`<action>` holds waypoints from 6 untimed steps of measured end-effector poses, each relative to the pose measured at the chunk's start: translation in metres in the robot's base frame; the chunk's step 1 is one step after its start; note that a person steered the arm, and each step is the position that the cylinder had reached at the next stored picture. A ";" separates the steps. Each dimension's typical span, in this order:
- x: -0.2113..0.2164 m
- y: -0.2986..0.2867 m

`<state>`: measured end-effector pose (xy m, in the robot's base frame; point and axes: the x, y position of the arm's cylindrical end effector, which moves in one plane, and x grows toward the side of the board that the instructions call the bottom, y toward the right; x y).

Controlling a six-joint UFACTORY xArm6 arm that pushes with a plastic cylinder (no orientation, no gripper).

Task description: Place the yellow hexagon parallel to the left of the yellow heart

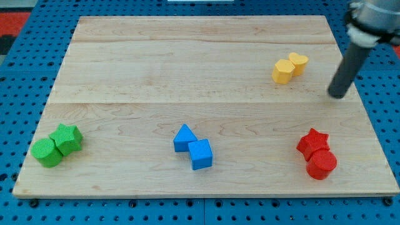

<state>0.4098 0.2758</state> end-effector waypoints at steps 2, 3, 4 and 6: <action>-0.061 -0.037; -0.050 -0.111; -0.015 -0.146; 0.028 -0.169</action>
<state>0.4379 0.1065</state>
